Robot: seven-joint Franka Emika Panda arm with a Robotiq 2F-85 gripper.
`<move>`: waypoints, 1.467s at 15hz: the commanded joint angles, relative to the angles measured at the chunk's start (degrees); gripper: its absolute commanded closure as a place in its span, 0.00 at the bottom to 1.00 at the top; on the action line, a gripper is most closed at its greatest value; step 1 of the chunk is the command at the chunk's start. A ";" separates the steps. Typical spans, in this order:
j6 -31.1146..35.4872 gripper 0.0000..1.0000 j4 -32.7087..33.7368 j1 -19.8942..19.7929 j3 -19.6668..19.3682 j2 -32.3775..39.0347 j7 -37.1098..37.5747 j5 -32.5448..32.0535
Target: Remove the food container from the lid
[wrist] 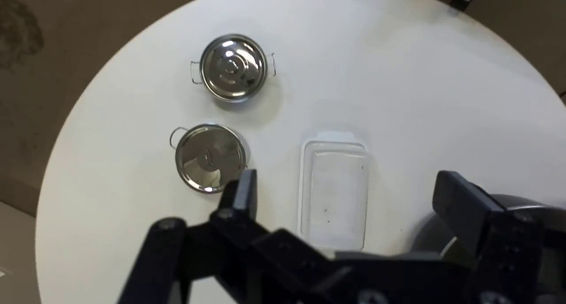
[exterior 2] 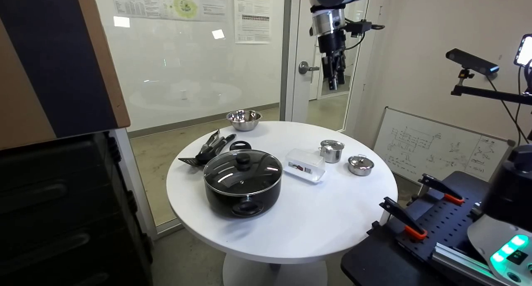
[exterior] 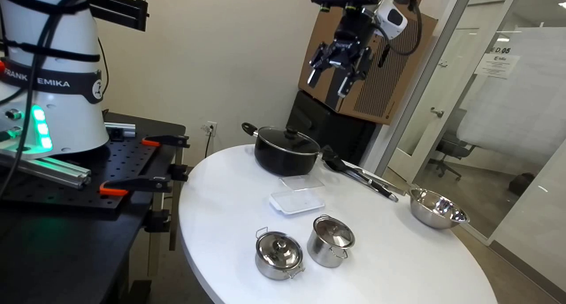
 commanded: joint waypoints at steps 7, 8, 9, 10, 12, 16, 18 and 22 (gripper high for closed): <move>5.84 0.00 0.66 0.43 0.17 10.50 11.60 -0.97; 2.87 0.00 1.34 0.47 0.30 10.78 11.24 -0.43; 6.69 0.00 -0.80 -0.01 0.38 9.46 10.01 -0.01; 6.40 0.00 -0.69 0.01 0.39 9.95 10.07 0.00; 6.51 0.00 -0.67 0.00 0.38 10.04 10.07 0.00; 7.44 0.00 -1.24 0.12 0.47 10.12 10.19 -0.22; 8.79 0.00 -1.57 0.61 0.60 12.25 10.81 -1.24; 13.54 0.00 -2.08 1.50 0.42 17.73 11.03 -3.59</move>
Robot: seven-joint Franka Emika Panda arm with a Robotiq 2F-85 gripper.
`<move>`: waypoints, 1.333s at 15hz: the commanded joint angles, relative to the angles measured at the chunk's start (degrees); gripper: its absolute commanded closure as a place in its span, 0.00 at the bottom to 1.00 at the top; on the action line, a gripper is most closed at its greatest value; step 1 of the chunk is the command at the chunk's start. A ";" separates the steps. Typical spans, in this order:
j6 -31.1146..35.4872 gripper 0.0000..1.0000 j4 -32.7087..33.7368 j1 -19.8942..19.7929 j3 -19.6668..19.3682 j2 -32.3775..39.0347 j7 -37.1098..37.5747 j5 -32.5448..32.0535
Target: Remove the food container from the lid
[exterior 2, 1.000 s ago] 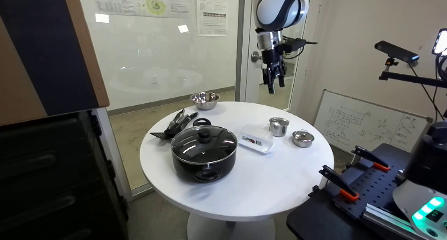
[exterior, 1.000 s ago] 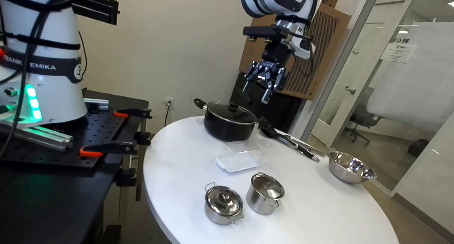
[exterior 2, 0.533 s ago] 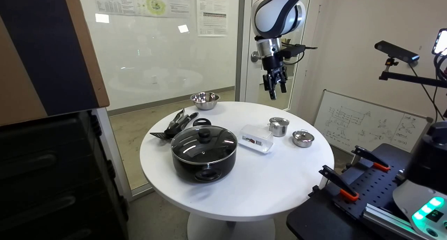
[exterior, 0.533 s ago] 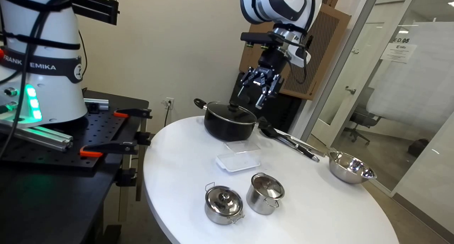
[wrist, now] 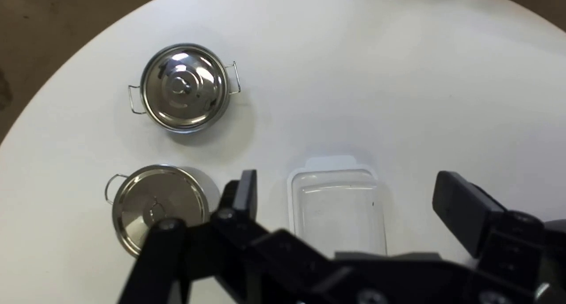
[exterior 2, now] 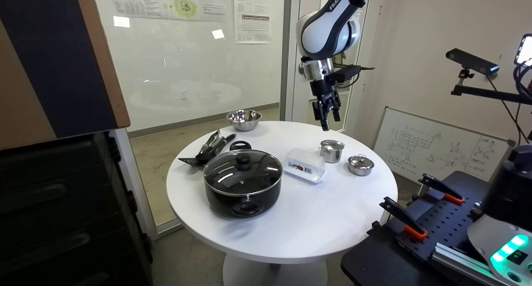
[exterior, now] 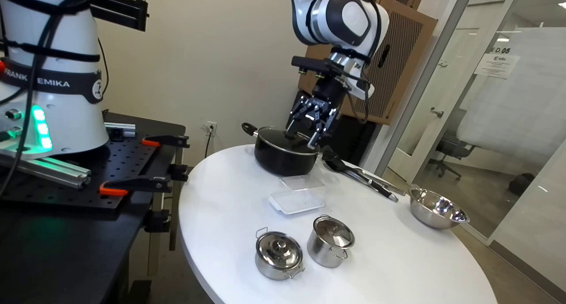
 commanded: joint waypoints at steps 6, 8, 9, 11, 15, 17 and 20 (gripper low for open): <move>14.29 0.00 0.51 2.03 -0.53 11.01 0.48 -8.01; 16.19 0.00 0.84 2.31 -0.42 12.43 0.24 -8.05; 16.75 0.00 1.07 2.45 -0.40 12.95 0.08 -7.88; 17.56 0.00 1.53 2.76 -0.52 13.85 -0.03 -7.76; 18.16 0.00 2.49 3.05 -0.78 14.82 -0.09 -7.72; 17.91 0.00 3.43 2.80 -0.62 15.66 -0.67 -7.36; 17.18 0.00 5.19 2.35 -0.11 17.26 -1.68 -6.39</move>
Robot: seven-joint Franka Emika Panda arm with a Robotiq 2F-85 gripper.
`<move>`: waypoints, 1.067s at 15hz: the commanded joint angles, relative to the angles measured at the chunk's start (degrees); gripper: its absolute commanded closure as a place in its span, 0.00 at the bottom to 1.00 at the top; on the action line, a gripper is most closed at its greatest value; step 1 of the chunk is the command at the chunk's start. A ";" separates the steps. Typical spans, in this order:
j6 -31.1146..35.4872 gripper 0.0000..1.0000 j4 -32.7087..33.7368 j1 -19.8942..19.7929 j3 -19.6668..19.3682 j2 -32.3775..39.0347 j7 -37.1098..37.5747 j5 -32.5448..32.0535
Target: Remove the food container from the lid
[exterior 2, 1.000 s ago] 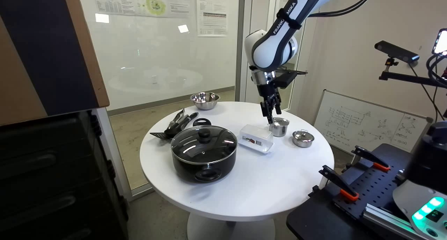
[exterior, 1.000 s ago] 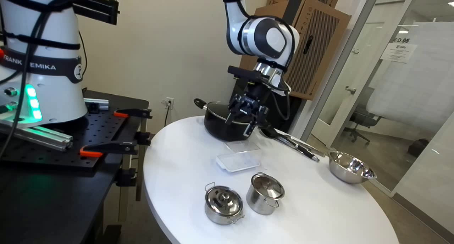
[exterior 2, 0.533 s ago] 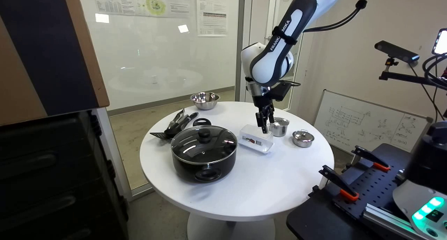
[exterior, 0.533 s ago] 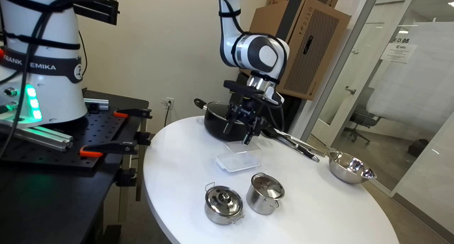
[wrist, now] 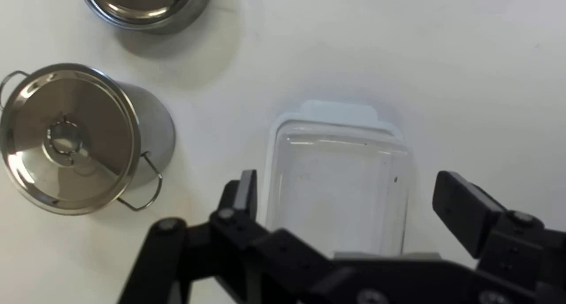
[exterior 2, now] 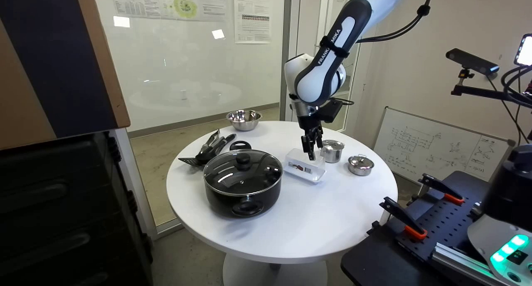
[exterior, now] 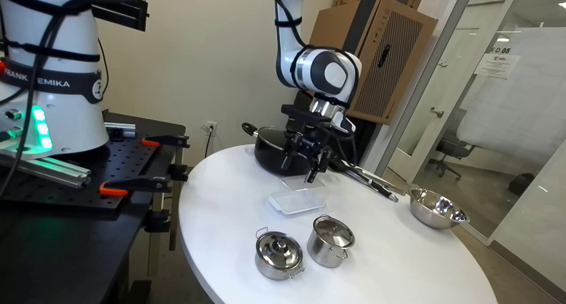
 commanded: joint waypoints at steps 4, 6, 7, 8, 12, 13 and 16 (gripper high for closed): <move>-0.47 0.00 4.77 0.07 0.13 4.42 -1.56 0.45; -0.59 0.00 5.57 0.12 0.18 5.23 -1.58 0.53; -0.52 0.00 5.88 0.18 0.17 5.57 -1.56 0.49; -0.59 0.00 6.17 0.23 0.18 5.85 -1.60 0.46; -0.67 0.00 7.08 0.26 0.20 6.72 -1.66 0.53; -0.62 0.00 7.10 0.24 0.25 6.76 -1.64 0.62; -0.44 0.00 7.09 0.33 0.32 6.84 -1.56 0.63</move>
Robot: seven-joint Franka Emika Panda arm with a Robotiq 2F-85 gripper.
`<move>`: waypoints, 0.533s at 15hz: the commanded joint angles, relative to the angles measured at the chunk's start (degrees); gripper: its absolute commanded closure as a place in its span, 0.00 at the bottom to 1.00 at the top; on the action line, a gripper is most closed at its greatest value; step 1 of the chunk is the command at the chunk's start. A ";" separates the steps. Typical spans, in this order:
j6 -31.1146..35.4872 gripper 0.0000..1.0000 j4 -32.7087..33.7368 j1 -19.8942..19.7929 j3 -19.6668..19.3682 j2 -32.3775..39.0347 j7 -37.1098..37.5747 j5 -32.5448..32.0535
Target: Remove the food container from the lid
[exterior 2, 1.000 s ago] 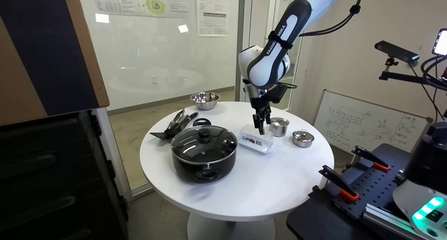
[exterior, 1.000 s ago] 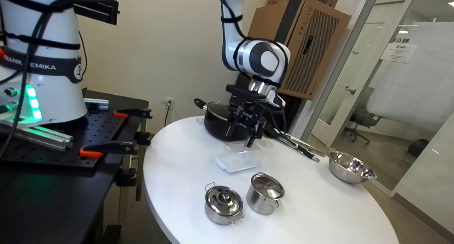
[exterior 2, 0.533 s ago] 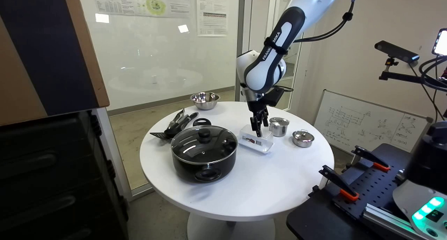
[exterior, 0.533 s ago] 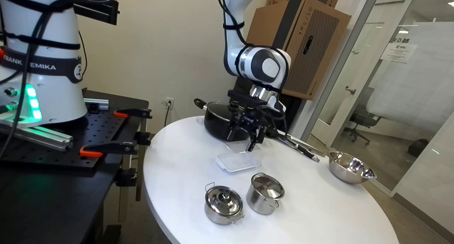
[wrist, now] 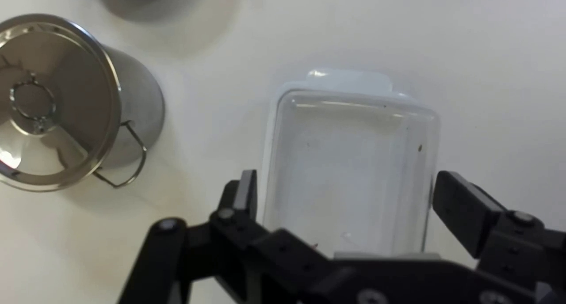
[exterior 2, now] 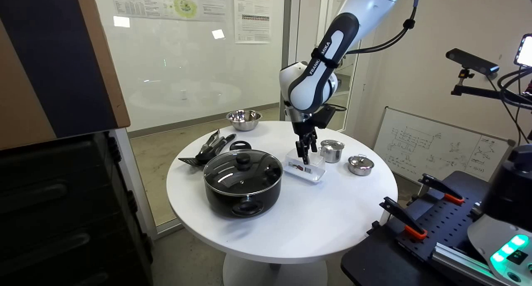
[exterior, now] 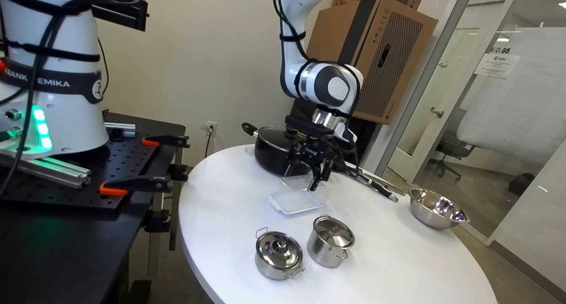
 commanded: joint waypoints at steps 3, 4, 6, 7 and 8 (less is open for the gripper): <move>-0.45 0.00 1.45 0.34 0.07 1.18 -0.93 0.45; -0.47 0.00 1.48 0.36 0.05 1.31 -0.94 0.42; -0.54 0.00 1.56 0.40 0.01 1.62 -0.90 0.42; -0.52 0.00 1.59 0.37 0.01 1.77 -0.91 0.45; -0.52 0.00 1.62 0.33 0.03 1.91 -0.94 0.50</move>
